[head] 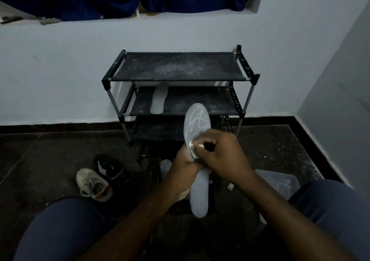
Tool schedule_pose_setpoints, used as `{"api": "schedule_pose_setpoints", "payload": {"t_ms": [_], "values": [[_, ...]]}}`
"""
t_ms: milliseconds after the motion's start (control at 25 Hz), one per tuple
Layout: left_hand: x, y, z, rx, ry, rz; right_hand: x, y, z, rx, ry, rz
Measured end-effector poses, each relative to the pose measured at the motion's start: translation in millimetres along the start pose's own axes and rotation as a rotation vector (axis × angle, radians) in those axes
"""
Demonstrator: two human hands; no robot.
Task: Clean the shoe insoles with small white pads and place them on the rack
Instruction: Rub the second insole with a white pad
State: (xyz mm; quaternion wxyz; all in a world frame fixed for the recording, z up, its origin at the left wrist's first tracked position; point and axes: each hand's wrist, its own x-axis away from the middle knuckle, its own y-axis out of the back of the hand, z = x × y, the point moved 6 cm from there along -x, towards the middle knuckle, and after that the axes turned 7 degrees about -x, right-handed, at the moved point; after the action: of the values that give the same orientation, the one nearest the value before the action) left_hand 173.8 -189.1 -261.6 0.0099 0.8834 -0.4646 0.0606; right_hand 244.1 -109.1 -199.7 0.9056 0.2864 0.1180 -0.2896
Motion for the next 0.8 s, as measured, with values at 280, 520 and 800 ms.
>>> {"api": "schedule_pose_setpoints", "payload": {"t_ms": [280,520,800], "values": [[-1,-3,-1,0.101,0.052,0.018,-1,4,-3,0.026,0.010,-0.100],[3,-2,-1,0.159,0.002,0.103,-5,17,-11,0.049,-0.013,-0.224],[0,6,2,0.107,0.003,0.052,-5,10,-12,0.072,-0.009,-0.163]]}}
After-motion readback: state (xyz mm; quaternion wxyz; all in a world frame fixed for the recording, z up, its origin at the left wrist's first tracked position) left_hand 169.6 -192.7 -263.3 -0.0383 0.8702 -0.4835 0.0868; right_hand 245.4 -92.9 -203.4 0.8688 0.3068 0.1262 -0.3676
